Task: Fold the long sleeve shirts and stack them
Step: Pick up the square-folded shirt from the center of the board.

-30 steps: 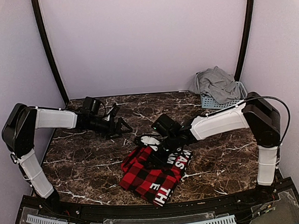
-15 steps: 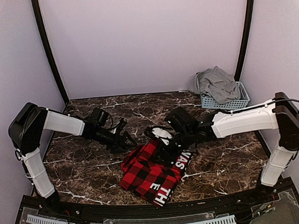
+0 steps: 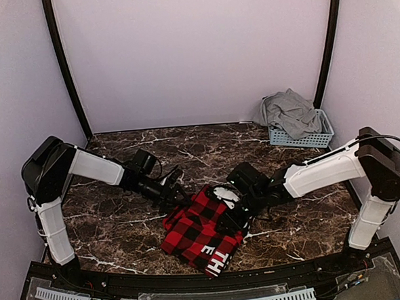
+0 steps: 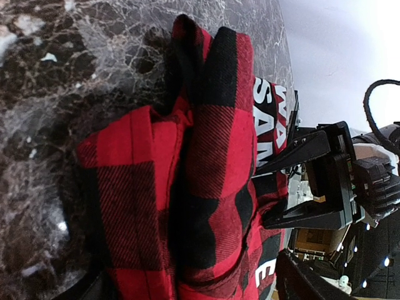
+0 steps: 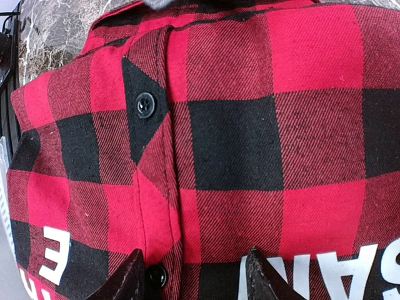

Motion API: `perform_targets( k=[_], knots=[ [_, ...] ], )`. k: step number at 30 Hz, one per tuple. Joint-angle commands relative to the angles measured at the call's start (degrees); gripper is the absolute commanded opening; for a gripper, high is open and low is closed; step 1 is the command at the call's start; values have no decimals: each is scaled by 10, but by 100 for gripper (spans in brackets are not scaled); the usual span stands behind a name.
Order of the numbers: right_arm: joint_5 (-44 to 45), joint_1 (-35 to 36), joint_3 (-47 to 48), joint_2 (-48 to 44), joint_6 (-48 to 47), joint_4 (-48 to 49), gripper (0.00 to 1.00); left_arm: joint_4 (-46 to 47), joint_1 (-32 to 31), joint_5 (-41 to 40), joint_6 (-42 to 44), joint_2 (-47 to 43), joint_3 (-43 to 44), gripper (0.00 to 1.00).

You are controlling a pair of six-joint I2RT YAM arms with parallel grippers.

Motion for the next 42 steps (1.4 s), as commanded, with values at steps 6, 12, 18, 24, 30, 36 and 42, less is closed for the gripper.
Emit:
perform_targets(
  k=[6,12,18,24,30,36,42],
  knots=[
    [11,13,0,32,12,30,51,37,-51,32,-58,69,-12,78],
    [16,13,-4,24,12,34,50,69,-79,48,-81,90,-10,67],
    [25,12,-11,13,11,28,50,69,-76,34,-90,87,4,25],
    [51,10,-30,-34,12,3,51,12,-58,3,-64,38,30,0],
    [69,-34,-60,-145,36,-23,55,-226,-6,-174,31,-75,130,0],
    [105,-83,-65,-219,39,-57,56,-468,18,-479,97,-114,302,0],
    [117,-110,-65,-231,38,-69,56,-617,19,-712,112,-62,474,0]
  ],
)
